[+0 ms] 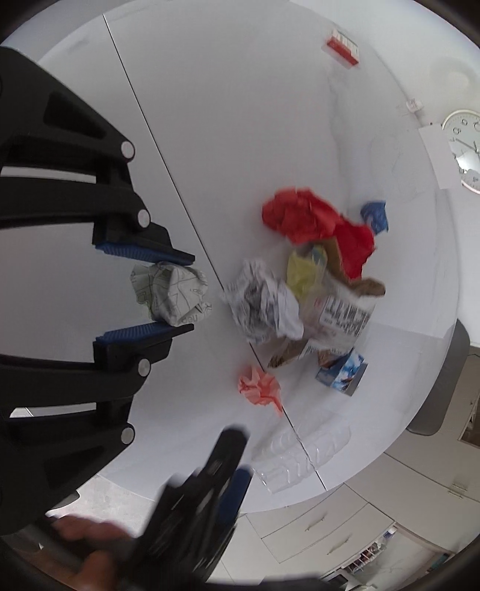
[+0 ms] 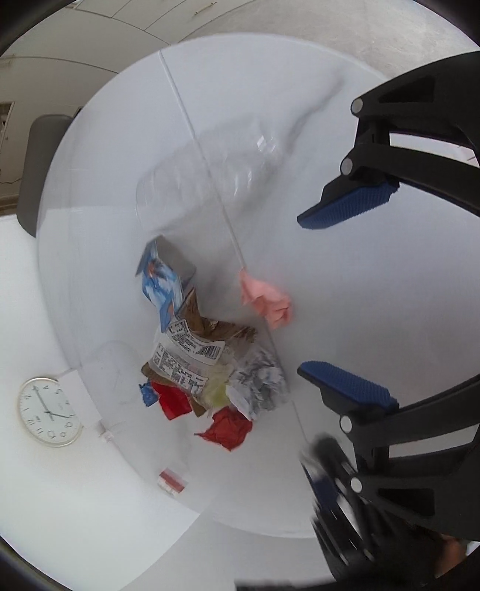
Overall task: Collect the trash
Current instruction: 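Grasp the pink paper with the right tool while the left tool holds the white paper, then drop the pink paper into the bin with the right tool while the left tool drops the white paper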
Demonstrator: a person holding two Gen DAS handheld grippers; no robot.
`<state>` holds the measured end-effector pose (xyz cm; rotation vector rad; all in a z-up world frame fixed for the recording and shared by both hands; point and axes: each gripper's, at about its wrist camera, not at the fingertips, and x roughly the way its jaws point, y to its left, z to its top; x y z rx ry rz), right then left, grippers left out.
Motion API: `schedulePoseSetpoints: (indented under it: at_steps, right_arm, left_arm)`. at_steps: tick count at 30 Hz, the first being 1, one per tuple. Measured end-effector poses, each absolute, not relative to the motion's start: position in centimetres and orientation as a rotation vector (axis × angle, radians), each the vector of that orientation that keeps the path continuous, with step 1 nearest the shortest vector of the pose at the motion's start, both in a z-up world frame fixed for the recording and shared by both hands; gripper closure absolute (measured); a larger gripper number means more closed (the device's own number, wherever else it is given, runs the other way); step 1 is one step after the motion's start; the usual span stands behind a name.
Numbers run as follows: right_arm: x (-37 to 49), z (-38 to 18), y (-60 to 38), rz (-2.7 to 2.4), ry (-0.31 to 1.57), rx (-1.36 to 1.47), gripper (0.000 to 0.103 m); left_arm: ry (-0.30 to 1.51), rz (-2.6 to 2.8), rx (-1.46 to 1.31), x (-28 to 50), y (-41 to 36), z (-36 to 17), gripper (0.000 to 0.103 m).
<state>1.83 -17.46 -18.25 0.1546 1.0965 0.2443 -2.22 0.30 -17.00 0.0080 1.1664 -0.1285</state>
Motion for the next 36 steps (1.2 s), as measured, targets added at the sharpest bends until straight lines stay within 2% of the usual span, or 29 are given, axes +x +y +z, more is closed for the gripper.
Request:
schedulePoseSetpoints:
  at_steps: [5,7,9,11,12,18,27,36]
  right_arm:
    - [5.0,-21.3,-15.0,0.18,1.158,0.121,0.043]
    - [5.4,-22.0,-14.5,0.156,1.175,0.098,0.059]
    - [5.4,-22.2,-14.3,0.126,1.169,0.085,0.069]
    - [5.5,-22.2,-14.4,0.11,1.169,0.086,0.07]
    - [5.4,-22.1,-14.6,0.104,1.168,0.097,0.075]
    - [3.4,-20.2,-17.1,0.098,1.138,0.168,0.075]
    - [-7.7,-13.9,-26.8,0.01,1.027,0.314,0.075]
    - [-17.3,-14.5,-35.9,-0.223,1.063,0.373,0.075]
  left_arm:
    - [1.157,-0.107,0.022,-3.1,2.8,-15.8,0.073]
    - [1.157,-0.105,0.021,-3.4,3.5,-15.8,0.073]
    - [1.163,-0.098,0.025,-3.3,4.0,-15.9,0.073]
    - [1.157,-0.098,0.029,-3.1,4.1,-15.9,0.073]
    - [1.151,-0.1,0.035,-3.0,4.1,-15.8,0.073]
    - [1.116,-0.164,0.084,-2.9,2.7,-14.4,0.073]
    - [1.091,-0.379,0.149,-4.7,-4.6,-12.9,0.073]
    - [1.097,-0.598,0.225,-7.2,-13.8,-13.3,0.073]
